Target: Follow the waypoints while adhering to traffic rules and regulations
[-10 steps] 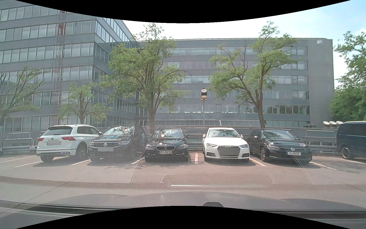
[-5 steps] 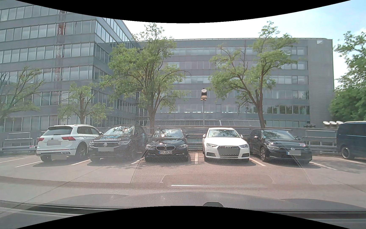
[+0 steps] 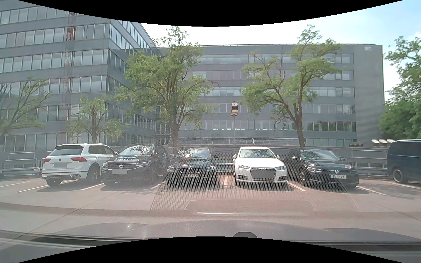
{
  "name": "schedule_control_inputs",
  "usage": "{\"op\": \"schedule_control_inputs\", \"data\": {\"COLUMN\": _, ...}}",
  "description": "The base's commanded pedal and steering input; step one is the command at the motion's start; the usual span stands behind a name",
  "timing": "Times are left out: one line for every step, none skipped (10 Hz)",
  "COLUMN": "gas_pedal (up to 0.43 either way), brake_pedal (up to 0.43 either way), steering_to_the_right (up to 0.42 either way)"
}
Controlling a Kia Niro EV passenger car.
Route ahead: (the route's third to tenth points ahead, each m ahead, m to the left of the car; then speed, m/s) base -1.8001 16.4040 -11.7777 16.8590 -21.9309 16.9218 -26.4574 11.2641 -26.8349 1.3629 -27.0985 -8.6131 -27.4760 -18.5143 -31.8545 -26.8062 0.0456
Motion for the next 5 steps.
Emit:
{"op": "schedule_control_inputs", "data": {"gas_pedal": 0.0, "brake_pedal": 0.049, "steering_to_the_right": 0.016}}
{"op": "schedule_control_inputs", "data": {"gas_pedal": 0.0, "brake_pedal": 0.055, "steering_to_the_right": 0.016}}
{"op": "schedule_control_inputs", "data": {"gas_pedal": 0.0, "brake_pedal": 0.055, "steering_to_the_right": 0.015}}
{"op": "schedule_control_inputs", "data": {"gas_pedal": 0.0, "brake_pedal": 0.055, "steering_to_the_right": 0.015}}
{"op": "schedule_control_inputs", "data": {"gas_pedal": 0.0, "brake_pedal": 0.049, "steering_to_the_right": 0.015}}
